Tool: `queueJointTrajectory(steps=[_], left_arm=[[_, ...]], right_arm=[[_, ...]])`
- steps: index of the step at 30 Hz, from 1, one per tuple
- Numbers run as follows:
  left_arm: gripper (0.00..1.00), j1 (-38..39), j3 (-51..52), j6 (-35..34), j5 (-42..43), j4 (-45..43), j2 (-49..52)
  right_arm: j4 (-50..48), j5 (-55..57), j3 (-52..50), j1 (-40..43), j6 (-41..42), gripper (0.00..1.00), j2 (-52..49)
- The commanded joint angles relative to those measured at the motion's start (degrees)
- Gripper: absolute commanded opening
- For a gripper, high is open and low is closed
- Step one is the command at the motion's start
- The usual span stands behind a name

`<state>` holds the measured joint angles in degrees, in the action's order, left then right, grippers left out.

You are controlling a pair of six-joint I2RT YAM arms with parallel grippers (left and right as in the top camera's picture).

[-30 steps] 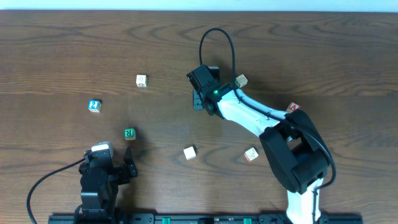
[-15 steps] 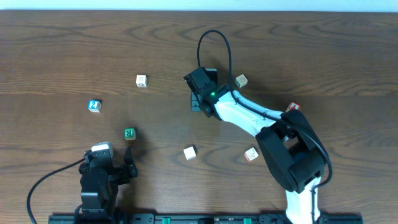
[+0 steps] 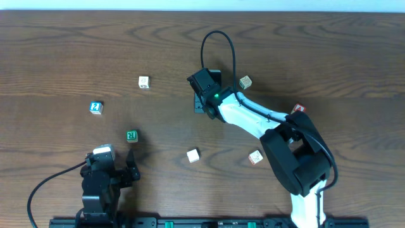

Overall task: Spell out Ai2
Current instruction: 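Carry the 'I' block toward the table center and lower it, then open the right gripper and move it toward the red 'A' block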

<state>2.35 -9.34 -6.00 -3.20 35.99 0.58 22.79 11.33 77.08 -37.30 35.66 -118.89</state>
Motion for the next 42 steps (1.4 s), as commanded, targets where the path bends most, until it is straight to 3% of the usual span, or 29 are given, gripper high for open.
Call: queueJointTrajectory(steps=[1,6,11,18,25,30,36,42], left_arm=[[0.95,-0.1,0.5,-0.2,-0.4,0.2,-0.3],[0.95,-0.1,0.5,-0.2,-0.4,0.2,-0.3],[0.95,-0.1,0.5,-0.2,-0.4,0.2,-0.3],[0.95,-0.1,0.5,-0.2,-0.4,0.2,-0.3],[0.95,-0.1,0.5,-0.2,-0.4,0.2,-0.3],[0.95,-0.1,0.5,-0.2,-0.4,0.2,-0.3],[0.95,-0.1,0.5,-0.2,-0.4,0.2,-0.3],[0.95,-0.1,0.5,-0.2,-0.4,0.2,-0.3]], right_arm=[[-0.2,0.9,0.6,-0.4,0.2,0.61,-1.0],[2.8,1.1,5.6,0.0,-3.1,0.77,-0.8],[14.3,3.4,18.2,0.4,-9.1,0.99,-0.7],[28.5,3.4,33.4,0.1,-19.8,0.99,-0.6],[40.7,4.9,44.5,1.0,-37.3,0.99,-0.4],[43.8,5.2,44.4,5.1,-39.0,0.99,3.1],[42.7,4.6,40.1,17.2,-40.6,0.99,9.6],[40.8,-8.2,29.2,32.0,-40.7,0.99,10.9]])
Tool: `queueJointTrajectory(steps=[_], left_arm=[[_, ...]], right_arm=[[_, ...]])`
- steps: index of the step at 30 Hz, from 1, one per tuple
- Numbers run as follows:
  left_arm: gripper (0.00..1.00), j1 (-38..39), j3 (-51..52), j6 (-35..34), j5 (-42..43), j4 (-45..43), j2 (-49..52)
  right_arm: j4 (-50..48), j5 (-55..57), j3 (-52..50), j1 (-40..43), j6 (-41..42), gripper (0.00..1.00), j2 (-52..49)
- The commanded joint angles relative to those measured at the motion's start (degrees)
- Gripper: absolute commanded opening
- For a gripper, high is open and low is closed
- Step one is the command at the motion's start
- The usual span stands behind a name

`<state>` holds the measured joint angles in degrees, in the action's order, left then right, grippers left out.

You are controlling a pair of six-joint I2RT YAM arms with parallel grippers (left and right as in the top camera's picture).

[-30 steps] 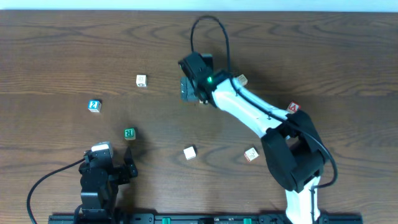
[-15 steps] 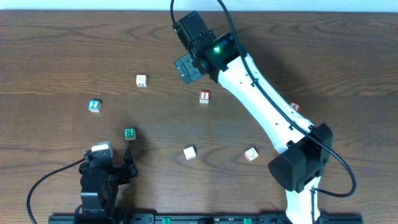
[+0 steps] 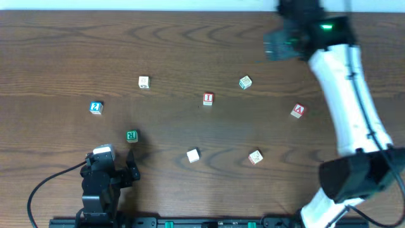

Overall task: Spell out Ai2
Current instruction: 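Open the right gripper and move it toward the red 'A' block, then lower the right gripper and grasp the red 'A' block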

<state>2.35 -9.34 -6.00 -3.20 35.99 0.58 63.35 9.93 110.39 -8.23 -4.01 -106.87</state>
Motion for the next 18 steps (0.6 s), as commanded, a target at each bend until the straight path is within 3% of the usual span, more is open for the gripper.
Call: queueJointTrajectory(steps=[1,5,10,18], left_arm=[[0.95,-0.1,0.5,-0.2,-0.4,0.2,-0.3],[0.95,-0.1,0.5,-0.2,-0.4,0.2,-0.3],[0.95,-0.1,0.5,-0.2,-0.4,0.2,-0.3],[0.95,-0.1,0.5,-0.2,-0.4,0.2,-0.3]], right_arm=[[-0.1,-8.6,-6.7,5.2,-0.4,0.99,-1.1],[-0.3,-10.3,-13.2,8.9,9.0,0.99,-1.1],[-1.3,-4.2,-20.0,9.3,20.6,0.99,-1.1],[-7.8,-3.3,-30.4,9.4,25.1,0.96,-1.1]])
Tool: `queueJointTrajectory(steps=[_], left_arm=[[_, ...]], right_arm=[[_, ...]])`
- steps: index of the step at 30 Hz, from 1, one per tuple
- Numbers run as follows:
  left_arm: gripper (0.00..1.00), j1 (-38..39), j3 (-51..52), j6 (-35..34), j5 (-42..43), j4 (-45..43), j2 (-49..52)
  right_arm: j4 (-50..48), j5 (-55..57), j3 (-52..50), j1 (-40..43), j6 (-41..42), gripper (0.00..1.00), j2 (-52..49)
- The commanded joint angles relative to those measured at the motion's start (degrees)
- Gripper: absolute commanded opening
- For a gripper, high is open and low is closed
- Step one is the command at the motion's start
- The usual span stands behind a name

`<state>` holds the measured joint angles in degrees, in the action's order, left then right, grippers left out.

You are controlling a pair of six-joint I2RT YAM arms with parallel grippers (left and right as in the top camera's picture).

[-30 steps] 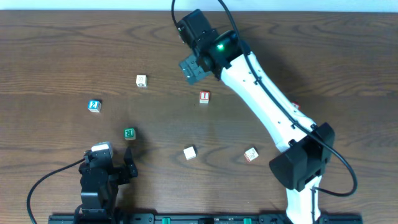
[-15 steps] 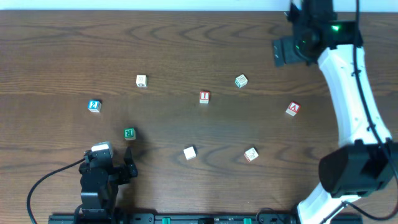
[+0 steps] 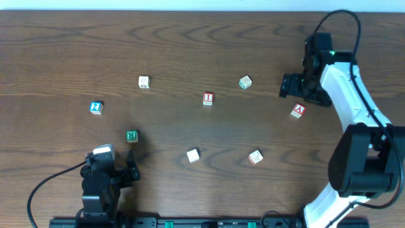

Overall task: Spell out Ai2
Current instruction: 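Lower the right gripper and grasp the red 'A' block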

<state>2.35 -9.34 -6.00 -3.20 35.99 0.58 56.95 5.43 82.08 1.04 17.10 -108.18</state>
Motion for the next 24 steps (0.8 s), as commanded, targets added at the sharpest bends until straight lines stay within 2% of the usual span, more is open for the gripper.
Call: queueJointTrajectory(steps=[1,12,17,24], left_arm=[[0.95,-0.1,0.5,-0.2,-0.4,0.2,-0.3],[0.95,-0.1,0.5,-0.2,-0.4,0.2,-0.3],[0.95,-0.1,0.5,-0.2,-0.4,0.2,-0.3],[0.95,-0.1,0.5,-0.2,-0.4,0.2,-0.3]], right_arm=[[-2.3,1.2,-3.0,0.1,4.3,0.95,0.2],[-10.2,1.2,-11.5,0.2,8.2,0.89,0.2],[-13.5,1.7,-13.4,0.2,8.2,0.82,0.2],[-16.1,1.9,-14.3,0.5,8.1,0.68,0.2]])
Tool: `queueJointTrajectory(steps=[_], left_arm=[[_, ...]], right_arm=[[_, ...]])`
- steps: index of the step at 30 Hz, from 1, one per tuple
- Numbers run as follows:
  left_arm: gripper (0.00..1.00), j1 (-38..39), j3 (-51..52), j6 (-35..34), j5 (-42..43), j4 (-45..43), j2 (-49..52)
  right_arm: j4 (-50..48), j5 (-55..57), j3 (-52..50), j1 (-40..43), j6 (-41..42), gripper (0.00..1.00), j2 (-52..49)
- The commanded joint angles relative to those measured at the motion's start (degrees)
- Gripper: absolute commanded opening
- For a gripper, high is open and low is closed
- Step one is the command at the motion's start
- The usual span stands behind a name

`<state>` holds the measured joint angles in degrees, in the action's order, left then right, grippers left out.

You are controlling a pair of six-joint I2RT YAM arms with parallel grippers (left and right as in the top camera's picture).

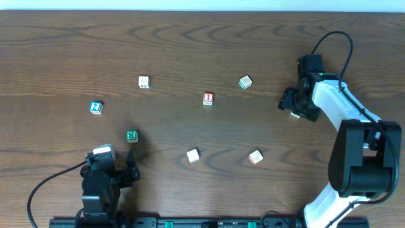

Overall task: Spell out Ai2
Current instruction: 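Lower the right gripper and grasp the red 'A' block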

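The red "I" block [207, 98] lies near the table's middle. A blue "2" block [95, 107] sits at the far left. My right gripper [293, 108] is down over the spot of the red "A" block [295, 114], of which only a pale sliver shows under the fingers. The overhead view does not show whether the jaws have closed on it. My left gripper [131, 167] rests at the front left, open, with nothing in it.
Other letter blocks are scattered about: a green one [131, 135], a white one [143, 82], a green-and-white one [245, 82], a white one [192, 155] and an orange-marked one [255, 156]. The right arm's cable loops over the far right.
My right gripper was just up and left of the "A" block, which lay in plain sight. Now it sits lower, on top of that block, hiding almost all of it. The left arm is unchanged.
My right gripper first stood at the table's middle, covering the spot where the "I" block lies. Then it was high at the far right, with the "I" block lying bare. Then it hung beside the "A" block, and now it covers it.
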<state>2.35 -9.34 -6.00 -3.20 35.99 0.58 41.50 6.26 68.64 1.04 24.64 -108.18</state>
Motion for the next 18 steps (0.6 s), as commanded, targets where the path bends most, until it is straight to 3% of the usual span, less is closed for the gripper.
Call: queueJointTrajectory(steps=[1,11,18], left_arm=[[0.95,-0.1,0.5,-0.2,-0.4,0.2,-0.3],[0.95,-0.1,0.5,-0.2,-0.4,0.2,-0.3],[0.95,-0.1,0.5,-0.2,-0.4,0.2,-0.3]], right_arm=[[-1.0,1.0,-1.0,0.5,0.6,0.66,0.2],[-2.3,1.0,-1.1,0.5,0.6,0.46,0.2],[-2.3,1.0,-1.1,0.5,0.6,0.39,0.2]])
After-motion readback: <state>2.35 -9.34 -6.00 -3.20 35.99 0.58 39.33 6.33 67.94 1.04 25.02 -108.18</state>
